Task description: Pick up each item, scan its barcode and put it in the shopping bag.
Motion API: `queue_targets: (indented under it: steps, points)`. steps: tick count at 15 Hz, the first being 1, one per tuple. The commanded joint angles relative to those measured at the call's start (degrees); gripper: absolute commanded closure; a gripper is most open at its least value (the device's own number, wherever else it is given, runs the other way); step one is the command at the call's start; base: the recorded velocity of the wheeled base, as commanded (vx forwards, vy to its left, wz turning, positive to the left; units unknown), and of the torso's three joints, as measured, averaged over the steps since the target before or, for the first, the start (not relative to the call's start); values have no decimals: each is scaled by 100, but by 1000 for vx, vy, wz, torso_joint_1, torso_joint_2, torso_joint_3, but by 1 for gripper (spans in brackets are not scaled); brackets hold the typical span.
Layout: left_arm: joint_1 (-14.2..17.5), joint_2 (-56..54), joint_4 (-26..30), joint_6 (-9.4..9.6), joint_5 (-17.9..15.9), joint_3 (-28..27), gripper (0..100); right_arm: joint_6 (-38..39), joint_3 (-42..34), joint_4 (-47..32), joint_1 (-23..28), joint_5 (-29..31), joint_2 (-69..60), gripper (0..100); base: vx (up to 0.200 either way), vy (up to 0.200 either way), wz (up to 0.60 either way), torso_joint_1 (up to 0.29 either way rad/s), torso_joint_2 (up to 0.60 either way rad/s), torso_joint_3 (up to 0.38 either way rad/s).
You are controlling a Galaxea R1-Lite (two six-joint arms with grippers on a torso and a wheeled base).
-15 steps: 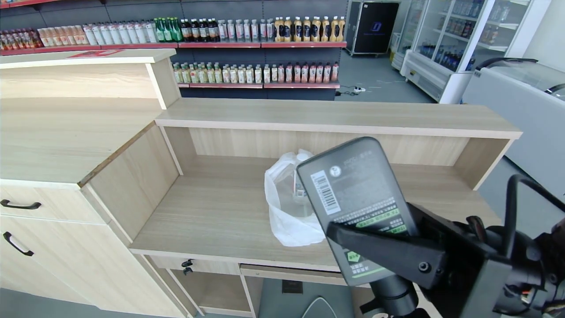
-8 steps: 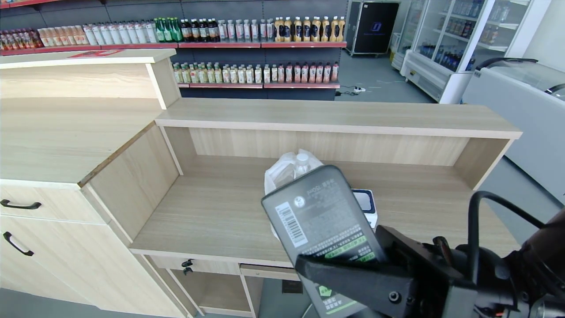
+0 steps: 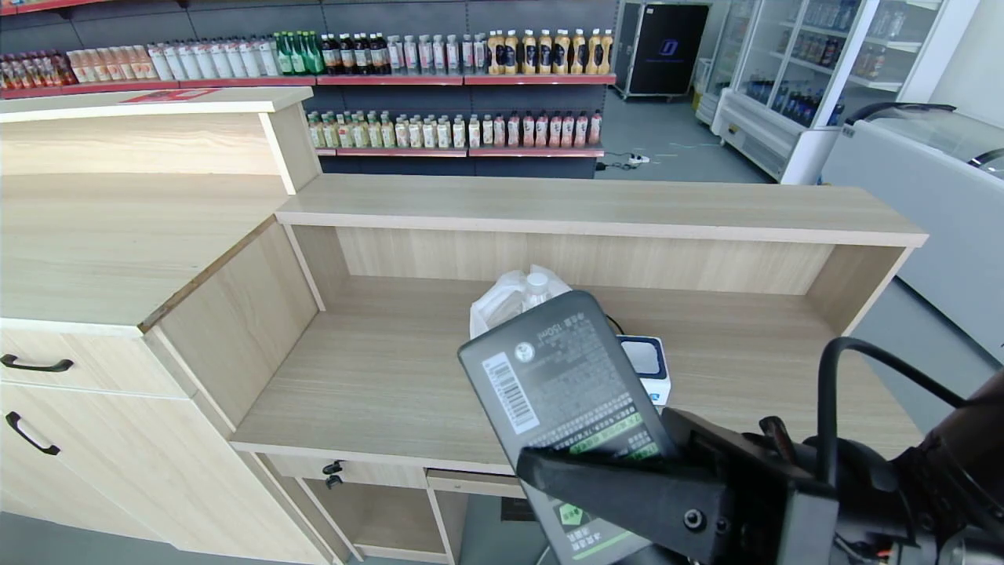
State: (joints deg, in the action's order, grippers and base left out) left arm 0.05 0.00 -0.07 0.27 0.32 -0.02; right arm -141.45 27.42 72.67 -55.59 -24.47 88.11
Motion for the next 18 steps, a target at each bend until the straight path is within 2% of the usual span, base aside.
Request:
queue_targets:
  steps: [1,12,15,18]
  points:
    - [4,0,-1,-9,3,-6,0,179,36,-25,66,21,48,100,0,0,0,0,0,0]
    - [4,0,-1,0,3,2,0,240,168,46,-92,47,48,100,0,0,0,0,0,0]
    - [4,0,-1,0,3,-6,0,240,326,46,-75,522,136,100,0,0,0,0,0,0]
    - [4,0,-1,0,3,2,0,232,291,28,-163,575,206,100,0,0,0,0,0,0]
